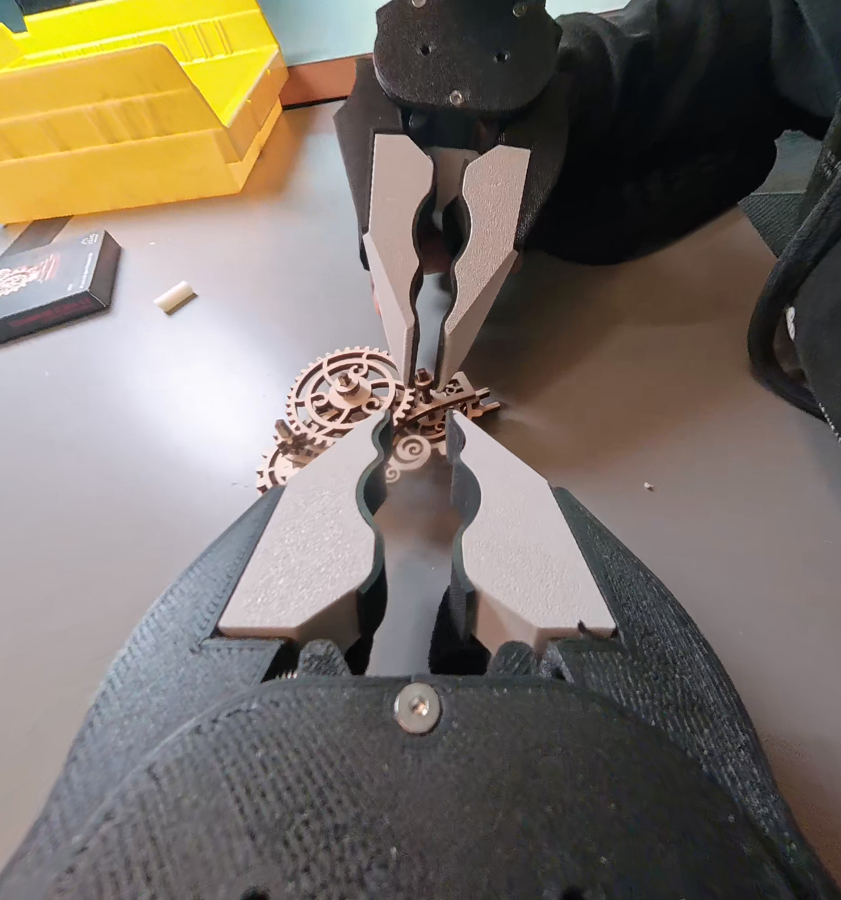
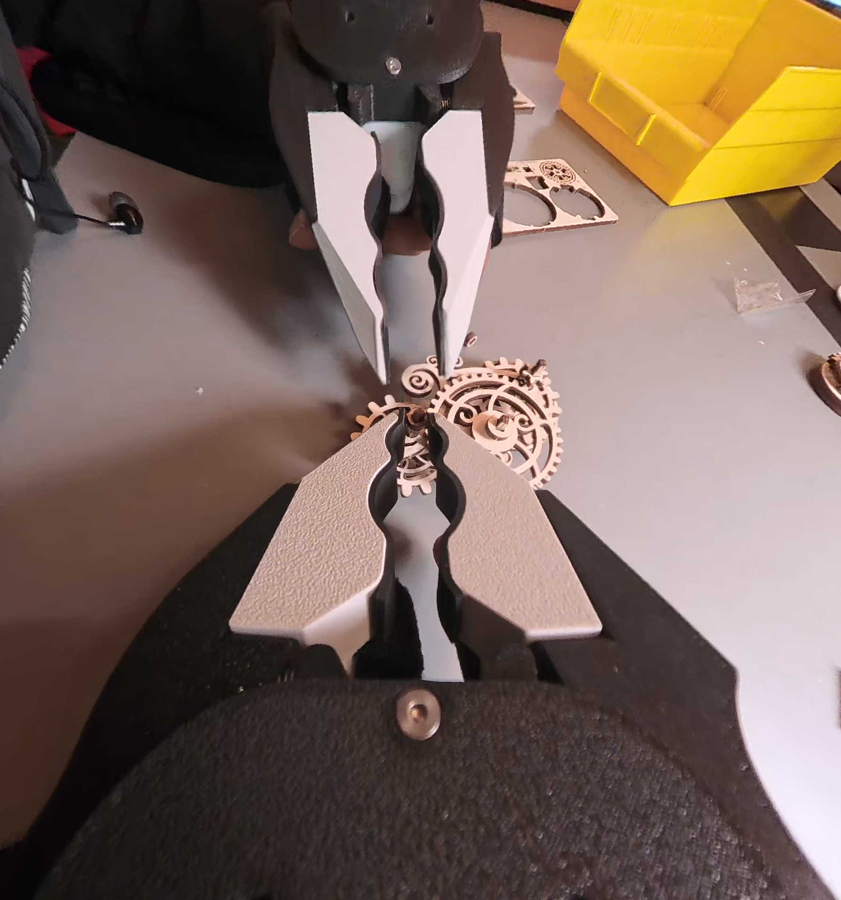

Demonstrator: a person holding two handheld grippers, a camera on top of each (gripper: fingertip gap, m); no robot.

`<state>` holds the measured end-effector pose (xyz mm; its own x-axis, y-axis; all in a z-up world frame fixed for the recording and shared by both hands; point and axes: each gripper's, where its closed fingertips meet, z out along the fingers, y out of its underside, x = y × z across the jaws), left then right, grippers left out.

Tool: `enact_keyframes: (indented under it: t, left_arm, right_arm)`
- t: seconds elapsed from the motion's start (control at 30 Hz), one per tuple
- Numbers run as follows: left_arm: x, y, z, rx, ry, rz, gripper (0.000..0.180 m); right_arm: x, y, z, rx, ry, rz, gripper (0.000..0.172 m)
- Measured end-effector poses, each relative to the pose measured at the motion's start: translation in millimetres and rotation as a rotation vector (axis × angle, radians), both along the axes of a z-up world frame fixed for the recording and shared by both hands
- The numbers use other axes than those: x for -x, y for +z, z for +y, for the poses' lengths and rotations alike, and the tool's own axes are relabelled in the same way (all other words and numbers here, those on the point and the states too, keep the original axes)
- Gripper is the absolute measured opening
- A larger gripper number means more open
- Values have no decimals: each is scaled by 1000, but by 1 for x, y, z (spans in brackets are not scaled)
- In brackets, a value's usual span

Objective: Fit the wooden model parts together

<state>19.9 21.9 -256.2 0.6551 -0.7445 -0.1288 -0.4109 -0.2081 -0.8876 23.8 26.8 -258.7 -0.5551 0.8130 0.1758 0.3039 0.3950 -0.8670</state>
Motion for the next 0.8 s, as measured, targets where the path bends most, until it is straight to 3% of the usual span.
enact_keyframes:
  t: [0.3, 0.8]
  left_arm:
    - [-8, -10, -5, 56, -18, 41, 6]
    - [-11, -10, -6, 101, -23, 0, 6]
  right_arm:
    - [5, -1, -15, 83, -27, -71, 6]
    - [2, 1, -15, 89, -4, -72, 6]
